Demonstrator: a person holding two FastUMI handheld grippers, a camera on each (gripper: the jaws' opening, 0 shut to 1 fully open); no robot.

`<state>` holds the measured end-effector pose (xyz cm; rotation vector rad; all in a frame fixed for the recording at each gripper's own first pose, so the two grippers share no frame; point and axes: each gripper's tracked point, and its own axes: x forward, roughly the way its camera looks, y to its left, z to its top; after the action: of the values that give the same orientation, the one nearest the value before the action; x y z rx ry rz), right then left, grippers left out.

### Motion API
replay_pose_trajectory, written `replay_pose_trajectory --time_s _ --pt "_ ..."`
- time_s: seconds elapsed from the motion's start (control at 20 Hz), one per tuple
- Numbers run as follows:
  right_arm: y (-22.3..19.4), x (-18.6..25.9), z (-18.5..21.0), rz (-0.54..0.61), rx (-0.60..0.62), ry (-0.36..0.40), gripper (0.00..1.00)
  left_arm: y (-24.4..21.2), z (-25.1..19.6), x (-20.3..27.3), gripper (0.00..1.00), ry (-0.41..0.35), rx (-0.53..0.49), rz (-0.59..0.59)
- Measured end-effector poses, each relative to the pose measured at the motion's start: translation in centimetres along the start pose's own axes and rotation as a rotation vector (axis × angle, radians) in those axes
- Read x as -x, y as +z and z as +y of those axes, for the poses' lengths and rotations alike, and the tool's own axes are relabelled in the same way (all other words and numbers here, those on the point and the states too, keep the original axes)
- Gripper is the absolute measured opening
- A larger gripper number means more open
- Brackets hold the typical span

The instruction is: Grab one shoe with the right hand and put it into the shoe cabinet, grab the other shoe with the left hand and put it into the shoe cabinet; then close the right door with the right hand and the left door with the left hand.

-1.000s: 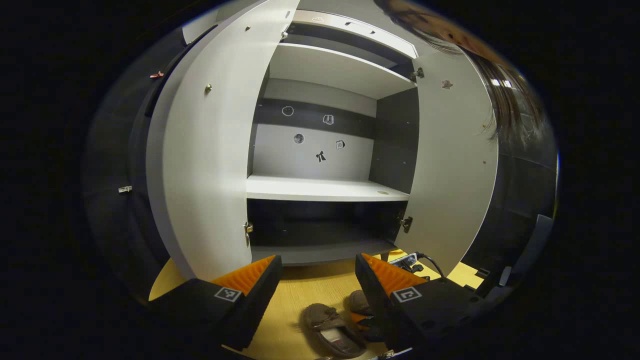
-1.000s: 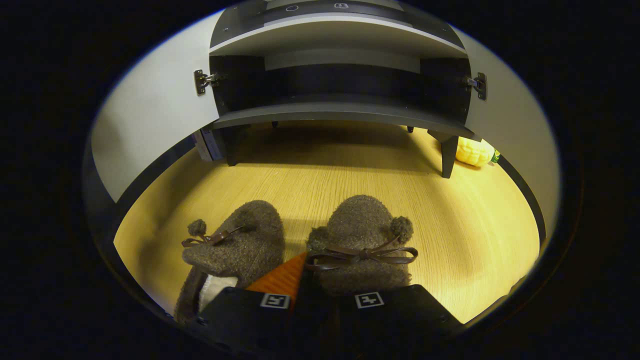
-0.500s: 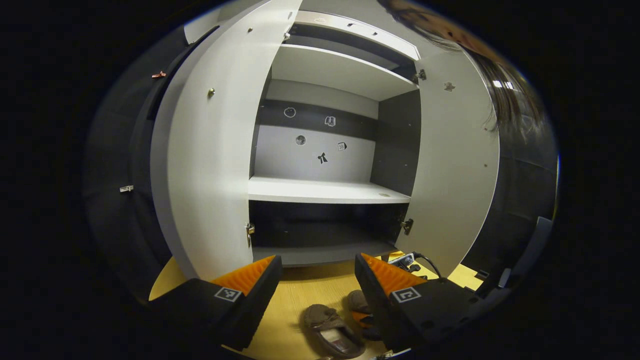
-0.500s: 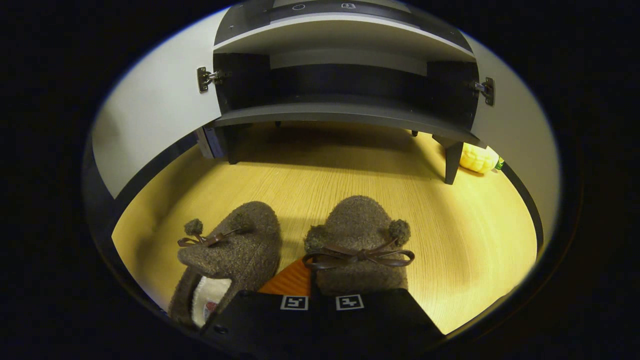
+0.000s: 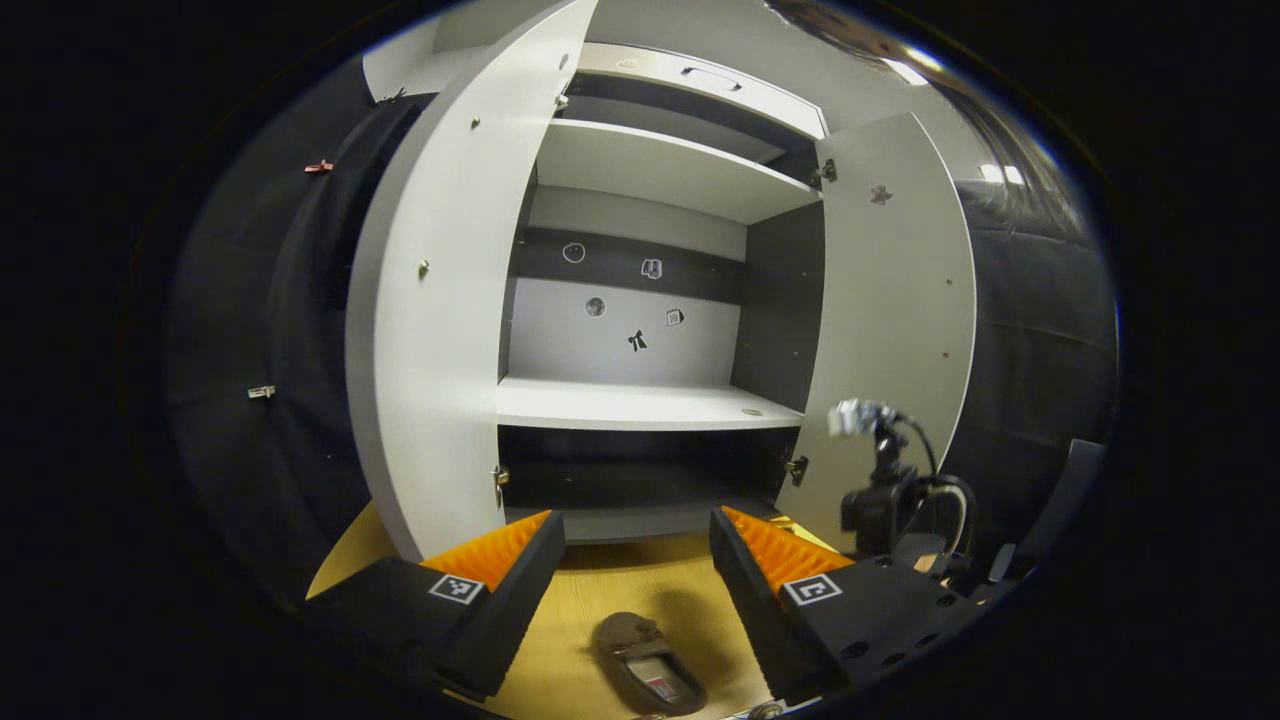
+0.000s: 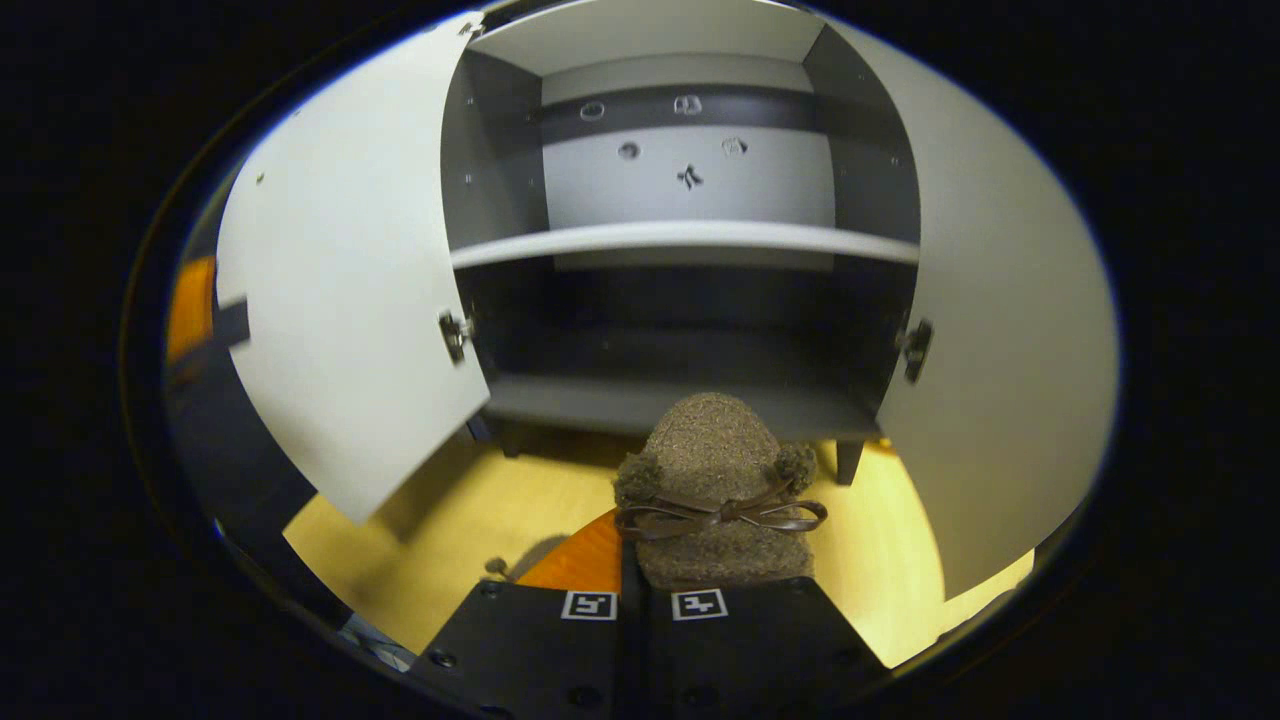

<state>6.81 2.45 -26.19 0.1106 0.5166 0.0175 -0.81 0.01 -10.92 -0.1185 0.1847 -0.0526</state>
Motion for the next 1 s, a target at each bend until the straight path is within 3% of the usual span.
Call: replay_pose_trajectory --time_s 0.3,0.5,0.8,1.0 --pt "12.7 1.4 -1.5 -0.207 0.055 -0.037 0.05 1.1 -1.2 2.8 0.93 0.002 0.003 -0.013" --pt "19.7 0.9 -2.4 -0.286 0.077 -0.057 0.05 2.3 -2.2 3.5 0.93 -0.018 0.026 -0.036" --pt "27.7 -2.8 -4.1 -0.34 0.065 -0.097 0.05 3.4 -1.9 4.4 0.93 -0.01 0.032 -0.057" --pt "30.3 -7.5 -4.6 -0.294 0.023 -0.087 0.05 3.8 -0.5 4.8 0.93 0.017 0.05 -0.063"
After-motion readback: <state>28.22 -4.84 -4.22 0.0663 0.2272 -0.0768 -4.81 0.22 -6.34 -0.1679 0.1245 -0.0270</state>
